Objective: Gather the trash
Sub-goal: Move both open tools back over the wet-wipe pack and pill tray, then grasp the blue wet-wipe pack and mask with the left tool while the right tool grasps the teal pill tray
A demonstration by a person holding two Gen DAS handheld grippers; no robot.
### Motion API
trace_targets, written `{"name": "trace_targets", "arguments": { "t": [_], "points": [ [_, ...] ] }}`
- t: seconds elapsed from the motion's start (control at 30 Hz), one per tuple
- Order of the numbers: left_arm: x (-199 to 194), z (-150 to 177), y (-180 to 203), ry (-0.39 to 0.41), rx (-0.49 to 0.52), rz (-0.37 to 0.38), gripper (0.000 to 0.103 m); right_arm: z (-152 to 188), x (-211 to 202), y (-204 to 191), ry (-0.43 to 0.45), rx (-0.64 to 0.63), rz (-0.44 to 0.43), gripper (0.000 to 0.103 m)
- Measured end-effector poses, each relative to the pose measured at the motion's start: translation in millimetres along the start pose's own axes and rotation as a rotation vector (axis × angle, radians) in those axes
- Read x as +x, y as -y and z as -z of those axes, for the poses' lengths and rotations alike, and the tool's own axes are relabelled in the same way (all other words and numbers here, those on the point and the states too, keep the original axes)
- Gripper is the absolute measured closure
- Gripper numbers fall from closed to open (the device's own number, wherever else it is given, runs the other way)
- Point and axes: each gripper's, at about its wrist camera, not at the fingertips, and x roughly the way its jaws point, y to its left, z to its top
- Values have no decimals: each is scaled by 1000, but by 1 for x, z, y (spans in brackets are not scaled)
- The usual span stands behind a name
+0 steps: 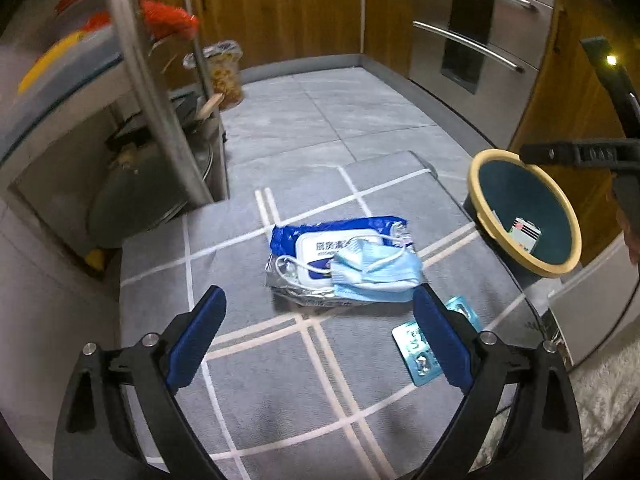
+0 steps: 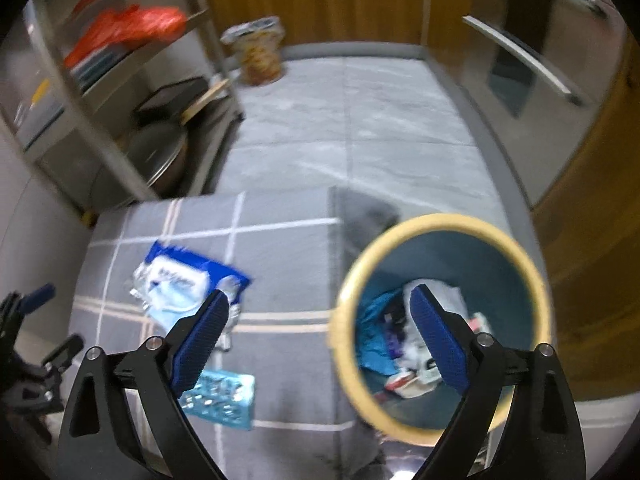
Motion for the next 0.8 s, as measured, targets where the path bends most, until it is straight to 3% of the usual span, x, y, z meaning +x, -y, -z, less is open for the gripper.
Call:
{"name": "trace_targets", "arguments": {
  "t": [0.23, 0.47, 0.6, 0.7, 0.8],
  "points": [
    [44, 8, -11, -92, -144, 60, 10, 8, 20, -34, -71, -124, 19, 11],
    [91, 6, -13, -135, -238, 32, 11, 8, 20, -11, -76, -59, 21, 11],
    [110, 8, -23, -180, -345, 91, 13, 12, 23, -8, -94, -74, 12, 11],
    [117, 8, -21, -194, -351, 112, 14, 13, 25, -7, -104, -77, 0, 11],
    [122, 9, -25, -206, -351, 100, 30, 15, 29, -12, -121, -87, -29, 11]
  ]
}}
